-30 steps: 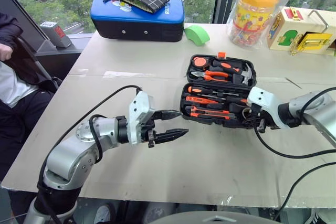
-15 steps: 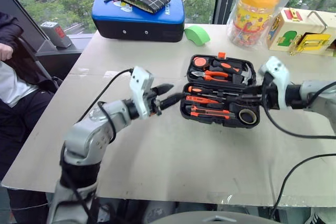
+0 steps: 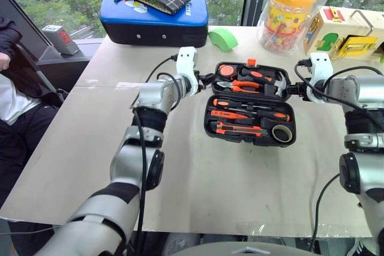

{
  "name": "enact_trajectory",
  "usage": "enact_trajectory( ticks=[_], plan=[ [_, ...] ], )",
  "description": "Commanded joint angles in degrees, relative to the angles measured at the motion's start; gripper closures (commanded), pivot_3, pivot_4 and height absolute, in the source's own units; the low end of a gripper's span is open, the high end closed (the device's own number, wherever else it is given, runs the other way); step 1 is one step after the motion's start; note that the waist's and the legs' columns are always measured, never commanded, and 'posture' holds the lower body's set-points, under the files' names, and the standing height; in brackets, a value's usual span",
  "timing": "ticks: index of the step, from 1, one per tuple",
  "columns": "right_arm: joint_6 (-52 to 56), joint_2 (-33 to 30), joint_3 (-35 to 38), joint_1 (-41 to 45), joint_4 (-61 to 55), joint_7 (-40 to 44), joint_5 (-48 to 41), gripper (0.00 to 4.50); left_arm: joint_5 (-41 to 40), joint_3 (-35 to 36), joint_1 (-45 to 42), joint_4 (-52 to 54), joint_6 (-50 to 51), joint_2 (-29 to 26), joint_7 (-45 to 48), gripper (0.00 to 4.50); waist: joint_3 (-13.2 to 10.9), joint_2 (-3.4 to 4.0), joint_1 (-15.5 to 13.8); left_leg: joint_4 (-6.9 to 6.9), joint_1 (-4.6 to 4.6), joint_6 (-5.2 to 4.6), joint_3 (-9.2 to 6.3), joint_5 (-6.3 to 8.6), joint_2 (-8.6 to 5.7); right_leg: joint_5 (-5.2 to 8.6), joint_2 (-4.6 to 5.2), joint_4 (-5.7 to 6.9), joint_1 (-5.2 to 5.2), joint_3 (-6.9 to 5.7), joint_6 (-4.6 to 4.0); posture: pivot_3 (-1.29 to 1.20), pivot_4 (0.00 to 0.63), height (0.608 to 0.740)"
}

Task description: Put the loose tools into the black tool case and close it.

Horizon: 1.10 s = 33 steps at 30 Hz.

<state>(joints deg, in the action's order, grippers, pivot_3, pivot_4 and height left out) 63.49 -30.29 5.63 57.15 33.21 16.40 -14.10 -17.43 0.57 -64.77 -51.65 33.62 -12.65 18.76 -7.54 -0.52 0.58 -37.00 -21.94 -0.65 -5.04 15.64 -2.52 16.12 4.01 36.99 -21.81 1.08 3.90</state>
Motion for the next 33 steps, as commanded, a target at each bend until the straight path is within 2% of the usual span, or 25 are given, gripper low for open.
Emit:
enact_trajectory(
  ticks=[1,3,4,6,7,8,9,10,14,16,19,24,29,33],
  plan=[
    [-5.0,0.6,0.9,3.6,7.7,0.6,1.2,2.50,4.1,-0.6,-4.4,-11.4,-7.8,2.4,2.9,1.56,0.0,0.00,0.3,0.04,0.00,0.00,0.01,0.00,-0.02,0.00,0.02,-0.01,0.00,0.00,0.00,0.00,0.150,0.740],
    [-6.2,1.2,0.5,4.7,10.9,1.5,1.4,2.50,5.7,-0.5,-5.9,-15.5,-10.0,3.2,4.5,1.56,0.0,0.00,0.4,0.03,-0.01,0.00,-0.04,0.00,-0.04,0.00,0.04,0.00,0.00,-0.04,0.00,0.00,0.150,0.740],
    [-6.6,1.4,0.5,5.1,12.0,1.9,1.4,2.99,6.5,-0.6,-6.4,-16.8,-10.4,3.5,5.4,2.06,0.0,0.00,0.4,0.03,-0.02,0.00,-0.07,0.00,-0.04,0.00,0.04,0.01,0.00,-0.05,0.01,0.00,0.150,0.740],
    [-7.0,1.5,0.9,5.5,13.4,2.8,1.2,3.69,7.4,-0.2,-7.2,-18.7,-10.8,4.1,6.4,2.71,0.0,0.00,0.5,0.01,0.00,0.00,-0.06,0.00,-0.04,0.00,0.04,0.07,0.00,-0.04,0.01,0.00,0.150,0.740],
    [-6.6,1.4,1.2,5.5,13.4,3.5,0.7,4.20,7.1,0.8,-7.4,-19.3,-10.6,4.2,6.4,3.26,0.0,0.00,0.4,-0.03,0.00,0.00,-0.07,0.00,-0.04,0.00,0.04,0.11,0.01,-0.04,0.01,0.00,0.150,0.740],
    [-6.1,1.3,1.3,5.5,13.1,4.1,0.5,4.50,6.8,1.7,-7.6,-19.6,-10.3,4.2,6.6,3.72,0.0,0.00,0.3,-0.07,0.00,0.00,-0.08,0.00,-0.03,0.00,0.05,0.12,0.03,-0.03,0.01,0.00,0.150,0.740],
    [-5.7,1.3,1.3,5.2,12.7,4.4,0.4,4.50,6.7,2.2,-7.6,-19.6,-9.9,4.0,7.0,4.19,0.0,0.00,0.3,-0.10,0.00,0.00,-0.10,0.00,-0.01,-0.01,0.06,0.17,0.05,-0.02,0.02,0.00,0.150,0.740],
    [-5.4,1.4,1.2,5.1,12.3,4.5,0.5,4.50,6.9,2.6,-7.6,-19.6,-9.6,3.9,7.4,4.41,0.0,0.00,0.3,-0.14,-0.01,-0.01,-0.11,0.00,0.04,-0.01,0.07,0.21,0.05,-0.02,0.02,0.00,0.150,0.740],
    [-1.5,1.5,0.7,3.1,7.1,6.9,-0.5,4.50,6.7,3.7,-6.6,-16.9,-5.9,3.0,10.2,4.41,0.0,0.00,0.4,-0.12,-0.01,-0.01,-0.13,0.01,0.07,-0.01,0.08,0.65,-0.03,0.01,0.03,0.00,0.150,0.740],
    [4.2,2.0,0.2,0.0,-2.4,7.5,-2.6,4.50,5.3,3.7,-4.1,-9.9,0.7,1.9,12.5,4.41,0.0,0.01,0.5,0.02,-0.04,-0.01,-0.19,0.01,0.10,-0.01,0.08,0.71,-0.15,-0.02,0.03,0.00,0.150,0.740],
    [12.2,3.3,1.3,-4.5,-16.0,6.2,-4.8,4.50,3.5,2.1,3.2,7.4,11.6,0.2,14.0,4.41,0.1,0.03,1.2,0.14,-0.15,-0.01,-0.23,0.01,0.22,-0.01,0.10,0.92,-0.46,0.11,0.03,0.00,0.150,0.740],
    [23.2,4.5,4.6,-11.7,-33.8,4.1,-6.2,4.50,-1.4,3.3,17.5,38.0,31.3,-2.8,10.8,4.41,0.3,0.06,2.5,0.48,-0.23,0.00,-0.29,0.01,0.39,-0.01,0.14,1.00,-0.85,0.39,0.02,0.00,0.150,0.740],
    [25.0,5.0,7.3,-15.6,-38.4,3.1,-5.9,4.50,-5.7,8.1,27.2,58.9,46.0,-3.2,6.7,4.41,0.3,0.08,1.9,0.47,-0.20,0.05,-0.17,-0.02,0.41,-0.01,0.01,0.92,-0.78,0.37,0.02,0.00,0.150,0.740],
    [21.5,6.3,7.2,-14.7,-37.4,2.4,-5.4,4.50,-7.0,10.3,30.9,67.4,49.7,-2.7,4.5,4.41,0.3,0.06,1.7,0.15,-0.10,0.15,0.12,-0.09,0.30,-0.01,-0.06,0.77,-0.63,0.45,0.02,0.00,0.150,0.740]
  ],
)
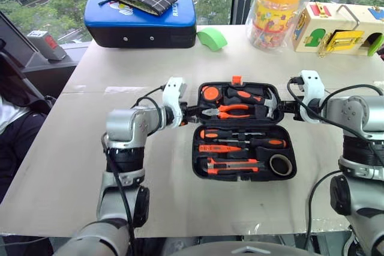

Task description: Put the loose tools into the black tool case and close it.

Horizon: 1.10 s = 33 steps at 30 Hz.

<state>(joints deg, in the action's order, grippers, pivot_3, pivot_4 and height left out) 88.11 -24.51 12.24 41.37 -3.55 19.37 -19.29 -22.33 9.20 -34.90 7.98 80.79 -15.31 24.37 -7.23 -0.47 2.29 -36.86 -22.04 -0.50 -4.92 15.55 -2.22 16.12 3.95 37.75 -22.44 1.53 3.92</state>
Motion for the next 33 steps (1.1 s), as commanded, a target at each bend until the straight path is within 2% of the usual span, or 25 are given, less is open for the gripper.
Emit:
enact_trajectory(
  ticks=[1,7,12,15,20,26,32,33],
  plan=[
    [-4.1,0.8,0.3,1.6,0.0,-0.6,-0.1,4.50,-2.2,1.9,1.6,8.9,2.2,0.0,-1.6,4.41,0.0,-0.01,-0.1,-0.09,0.00,0.00,0.02,0.00,0.00,0.00,-0.02,0.00,0.01,0.02,0.00,0.00,0.150,0.740],
    [-11.7,0.9,-1.0,3.4,2.1,0.6,-0.2,4.50,0.2,-0.7,3.2,8.9,-11.2,-2.1,-1.6,4.41,-0.1,-0.08,0.1,-0.14,0.13,0.15,0.11,-0.09,0.03,-0.01,-0.08,0.10,0.08,0.15,-0.01,0.00,0.150,0.740],
    [-22.6,0.2,-1.1,4.0,2.4,4.3,-1.1,4.50,4.8,-5.9,2.0,4.1,-28.5,-5.1,1.6,4.41,-0.1,-0.10,0.0,-0.10,0.08,0.16,0.19,-0.09,0.08,-0.01,-0.12,0.10,-0.05,0.25,-0.02,0.00,0.150,0.740],
    [-27.5,-0.1,-0.3,3.0,0.7,7.1,-2.9,4.50,6.9,-8.7,2.5,0.7,-42.5,-7.4,7.5,4.41,-0.1,-0.10,-0.1,-0.01,-0.02,0.16,0.17,-0.09,0.10,-0.01,-0.11,0.10,-0.21,0.23,-0.02,0.00,0.150,0.740],
    [-26.4,-2.5,1.1,-3.9,-7.7,11.1,-7.2,4.50,9.1,-10.1,5.6,-0.7,-57.9,-11.0,14.3,4.41,-0.1,-0.11,-0.3,0.28,-0.17,0.11,-0.02,-0.07,0.06,-0.02,0.09,-0.02,-0.25,0.00,-0.02,0.00,0.150,0.740],
    [-25.0,-5.4,5.2,-17.6,-23.7,13.2,-13.3,4.50,12.5,-13.4,13.2,-0.7,-75.4,-17.5,24.4,4.41,-0.1,-0.10,-0.5,0.54,-0.19,0.10,-0.24,-0.06,0.10,-0.02,0.17,-0.21,-0.24,-0.09,-0.03,0.00,0.150,0.740],
    [-27.3,-9.2,7.3,-30.8,-33.7,16.0,-16.6,4.50,11.5,-12.0,17.5,-0.3,-76.6,-21.1,27.6,4.41,-0.1,-0.10,-1.5,0.29,-0.29,0.06,-0.03,-0.05,0.10,-0.01,0.09,-0.67,-0.12,-0.07,-0.03,0.00,0.150,0.740],
    [-27.5,-9.6,8.3,-32.9,-35.1,16.9,-17.8,4.50,13.6,-12.1,18.5,-0.6,-83.0,-23.1,29.1,4.41,-0.1,-0.10,-1.5,0.24,-0.20,-0.16,-0.05,0.08,0.10,-0.01,0.04,-0.67,0.00,-0.11,-0.03,0.00,0.150,0.740]
  ],
)
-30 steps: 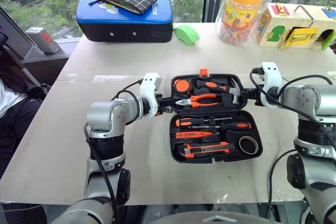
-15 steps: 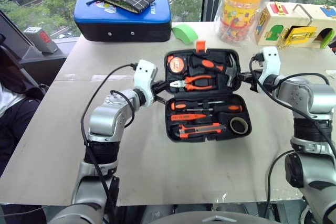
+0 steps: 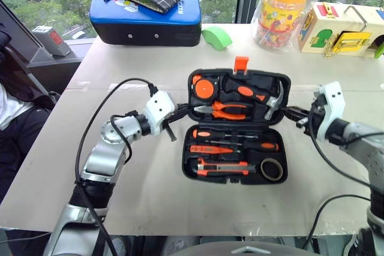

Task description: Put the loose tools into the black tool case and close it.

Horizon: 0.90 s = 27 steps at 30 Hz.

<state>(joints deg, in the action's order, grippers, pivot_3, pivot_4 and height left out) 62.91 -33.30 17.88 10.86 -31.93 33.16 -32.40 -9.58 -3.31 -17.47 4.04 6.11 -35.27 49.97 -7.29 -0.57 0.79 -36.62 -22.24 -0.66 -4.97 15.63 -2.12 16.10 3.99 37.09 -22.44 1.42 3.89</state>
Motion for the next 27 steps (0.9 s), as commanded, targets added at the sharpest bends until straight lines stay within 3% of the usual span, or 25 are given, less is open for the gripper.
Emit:
enact_trajectory(
  ticks=[1,5,18,27],
  plan=[
    [-2.0,-0.6,3.5,-3.7,-7.5,2.9,-5.5,4.50,0.2,1.2,1.6,3.5,-7.8,-3.7,3.9,4.41,0.0,0.00,0.0,-0.03,0.14,-0.02,0.00,0.01,0.00,0.00,0.00,0.02,0.13,0.00,0.00,0.00,0.150,0.740],
    [-4.3,-0.9,2.0,-4.1,-7.1,1.9,-5.4,4.50,-1.7,1.8,-0.7,2.5,-5.0,-2.0,2.3,4.41,-0.1,0.05,0.0,-0.03,0.57,-0.08,-0.03,0.05,0.08,0.00,-0.04,0.01,0.64,-0.06,-0.01,0.00,0.150,0.740],
    [-15.7,-3.3,-7.1,10.1,8.4,2.9,3.6,4.50,3.6,0.1,-12.8,-13.8,-16.8,3.3,-0.8,4.41,-0.2,0.02,0.0,-0.43,0.42,0.08,-0.19,-0.05,0.08,0.00,-0.31,0.18,0.61,-0.24,-0.02,0.00,0.150,0.740],
    [-21.4,-5.3,-9.0,6.9,7.8,3.9,7.2,4.50,5.8,0.1,-12.0,-18.4,-26.8,3.1,-0.5,4.41,-0.2,0.02,-0.1,-0.44,0.29,0.02,-0.19,-0.01,0.06,-0.01,-0.26,0.00,0.58,-0.25,-0.01,0.00,0.150,0.740]
  ],
)
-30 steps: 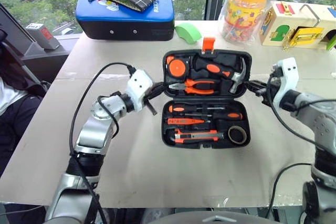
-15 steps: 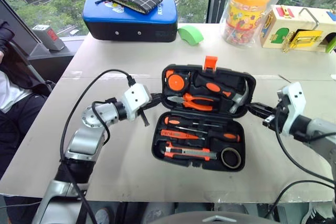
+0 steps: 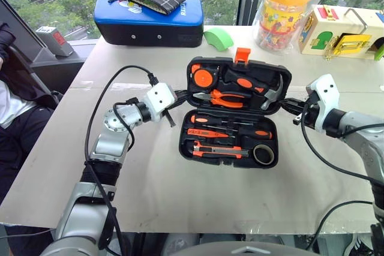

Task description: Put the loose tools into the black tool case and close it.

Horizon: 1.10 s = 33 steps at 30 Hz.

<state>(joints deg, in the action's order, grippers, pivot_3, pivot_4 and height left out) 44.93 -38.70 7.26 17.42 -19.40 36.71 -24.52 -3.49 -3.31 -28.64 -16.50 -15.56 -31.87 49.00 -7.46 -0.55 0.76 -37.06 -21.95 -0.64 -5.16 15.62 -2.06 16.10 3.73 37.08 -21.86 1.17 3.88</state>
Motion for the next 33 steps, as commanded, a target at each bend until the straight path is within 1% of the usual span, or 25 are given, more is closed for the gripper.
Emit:
enact_trajectory(
  ticks=[1,4,8,9,12,13,14,15,16,17,18,19,21,22,23,25,27,29,30,32,33],
  plan=[
    [-3.8,0.3,1.9,-0.5,-5.5,0.0,-0.8,4.50,0.3,0.0,-0.6,1.8,-7.0,-0.7,0.5,4.41,0.0,0.00,0.0,-0.01,0.00,0.00,0.00,0.00,0.00,0.00,0.01,0.00,0.00,0.00,0.00,0.00,0.150,0.740],
    [-4.3,0.5,2.7,-3.2,-8.6,-0.7,-1.1,4.50,2.1,-0.3,0.1,0.5,-12.2,-1.7,0.1,4.41,0.0,0.00,0.0,-0.01,0.00,0.00,0.00,0.00,0.00,0.00,0.02,0.00,0.00,0.01,0.00,0.00,0.150,0.740],
    [-5.0,-0.2,4.7,-9.7,-13.8,-0.5,-1.6,4.50,2.8,-0.5,1.9,-0.5,-14.9,-3.6,1.0,4.41,0.0,0.00,-0.1,0.01,0.02,-0.01,-0.02,0.01,0.01,0.00,0.02,0.00,0.01,-0.01,0.00,0.00,0.150,0.740],
    [-5.0,-0.2,5.2,-10.7,-14.6,-0.6,-1.8,4.50,2.7,-0.4,2.3,-0.4,-14.9,-4.0,1.1,4.41,0.0,0.00,-0.1,0.02,0.02,-0.02,-0.03,0.01,0.01,0.00,0.01,0.01,0.01,-0.01,0.00,0.00,0.150,0.740],
    [-3.4,-0.9,7.2,-15.4,-18.7,0.1,-3.7,4.50,-4.0,1.4,5.3,3.0,-6.9,-6.3,5.7,4.41,0.0,0.00,-0.1,0.02,0.05,-0.04,-0.03,0.03,0.01,0.00,0.00,0.01,0.04,-0.01,0.00,0.00,0.150,0.740],
    [-3.5,-1.6,8.2,-18.0,-20.5,0.8,-3.7,4.50,-8.9,2.5,7.8,5.9,-1.0,-8.5,9.6,4.11,0.0,0.00,-0.1,0.00,0.06,-0.06,-0.02,0.04,0.01,0.00,0.01,0.02,0.07,-0.01,0.00,0.00,0.150,0.740],
    [-3.4,-2.1,9.3,-20.4,-22.1,1.7,-4.3,4.50,-11.2,3.8,9.6,7.5,0.5,-10.5,11.7,3.77,0.0,0.02,0.0,0.00,0.05,-0.12,-0.02,0.08,0.02,0.00,0.01,0.01,0.07,0.01,0.00,0.00,0.150,0.740],
    [-3.5,-2.6,10.1,-22.1,-23.2,2.1,-4.9,4.50,-12.8,4.7,10.8,8.7,1.6,-11.8,13.1,3.59,0.0,0.04,0.2,0.01,0.07,-0.29,-0.02,0.17,0.05,0.00,0.00,0.02,0.08,0.02,0.00,0.00,0.150,0.740],
    [-4.4,-3.3,10.7,-24.7,-24.8,2.7,-4.3,4.50,-14.2,6.0,12.3,9.5,3.4,-13.6,14.2,3.00,0.0,0.04,0.2,0.04,0.19,-0.35,0.02,0.22,0.12,0.00,-0.04,0.02,0.13,0.05,0.00,0.00,0.150,0.740],
    [-5.1,-4.4,11.3,-27.8,-26.8,3.5,-3.5,4.50,-16.6,7.4,13.9,10.5,8.3,-15.8,15.5,2.68,0.0,0.06,0.1,0.05,0.21,-0.36,0.02,0.23,0.14,0.00,-0.06,0.00,0.15,0.05,-0.01,0.00,0.150,0.740],
    [-4.7,-6.4,12.3,-32.3,-29.3,5.6,-3.2,4.50,-19.6,8.4,16.1,11.8,15.9,-19.2,18.3,2.07,0.0,0.07,-0.1,0.01,0.19,-0.38,0.02,0.23,0.15,0.01,-0.07,-0.03,0.15,0.02,-0.01,0.00,0.150,0.740],
    [-5.3,-7.8,13.6,-35.8,-31.0,6.8,-2.1,4.50,-21.6,9.2,18.2,12.6,21.1,-22.6,21.3,1.70,0.1,0.07,-0.2,0.00,0.16,-0.40,0.01,0.25,0.15,0.01,-0.06,-0.02,0.16,0.01,-0.01,0.00,0.150,0.740],
    [-6.4,-9.7,17.1,-41.5,-32.8,9.9,-1.9,4.50,-24.3,11.0,20.0,12.3,27.7,-26.8,24.3,0.68,0.1,0.04,-0.3,-0.01,0.26,-0.43,-0.07,0.27,0.16,0.02,-0.10,-0.03,0.31,-0.10,-0.01,0.00,0.150,0.740],
    [-7.4,-10.4,18.6,-43.8,-33.1,11.2,-1.5,4.50,-25.3,11.7,20.1,12.0,29.9,-28.0,25.0,0.30,0.1,0.06,-0.4,-0.01,0.23,-0.43,-0.06,0.27,0.18,0.02,-0.12,-0.08,0.31,-0.10,-0.01,0.00,0.150,0.740],
    [-7.7,-11.1,20.2,-46.4,-33.8,13.3,-2.1,4.25,-26.5,12.4,19.9,12.1,32.1,-29.0,26.0,0.03,0.0,0.06,-0.4,-0.05,0.24,-0.44,-0.01,0.27,0.17,0.02,-0.12,-0.09,0.33,-0.10,0.00,0.00,0.150,0.740],
    [-7.9,-12.1,22.9,-51.9,-35.7,18.0,-3.7,3.63,-30.6,13.5,18.0,13.9,39.4,-29.5,26.5,0.00,0.0,0.06,-0.5,-0.21,0.30,-0.44,0.01,0.27,0.15,0.02,-0.10,-0.07,0.44,-0.08,0.00,0.00,0.150,0.740],
    [-9.1,-12.8,24.3,-56.7,-36.5,22.0,-3.4,2.83,-35.0,13.9,16.9,17.2,45.8,-29.8,28.0,0.00,0.0,-0.07,-0.6,-0.27,0.54,-0.44,-0.01,0.27,0.16,0.02,-0.10,-0.10,0.77,-0.09,-0.01,0.00,0.150,0.740],
    [-8.8,-12.6,25.2,-57.7,-36.0,23.1,-5.0,2.83,-38.7,14.0,16.4,20.3,50.8,-30.4,29.7,0.00,0.0,-0.13,-0.5,-0.23,0.92,-0.44,0.00,0.29,0.21,0.04,-0.10,-0.17,1.16,-0.09,-0.01,0.00,0.150,0.740],
    [-8.7,-12.3,25.3,-57.4,-35.8,23.3,-6.2,2.95,-40.1,14.0,16.2,21.6,53.0,-30.7,30.1,0.00,-0.1,-0.19,-0.4,-0.21,1.00,-0.45,0.03,0.30,0.23,0.05,-0.09,-0.18,1.17,-0.06,-0.02,0.00,0.150,0.740],
    [-8.1,-12.6,21.9,-56.5,-36.4,23.7,-8.0,3.71,-41.9,13.2,16.3,25.1,55.7,-31.5,31.8,0.00,-0.1,-0.21,0.0,-0.19,1.02,-0.45,0.10,0.30,0.28,0.04,-0.05,-0.18,1.17,0.00,-0.02,0.00,0.150,0.740],
    [-8.4,-13.1,19.1,-55.7,-36.6,23.4,-7.3,4.19,-42.4,12.7,16.2,26.8,56.5,-31.6,32.3,0.50,-0.1,-0.21,0.1,-0.14,1.03,-0.45,0.14,0.31,0.32,0.04,0.01,-0.18,1.16,0.07,-0.03,0.00,0.150,0.740]
  ],
)
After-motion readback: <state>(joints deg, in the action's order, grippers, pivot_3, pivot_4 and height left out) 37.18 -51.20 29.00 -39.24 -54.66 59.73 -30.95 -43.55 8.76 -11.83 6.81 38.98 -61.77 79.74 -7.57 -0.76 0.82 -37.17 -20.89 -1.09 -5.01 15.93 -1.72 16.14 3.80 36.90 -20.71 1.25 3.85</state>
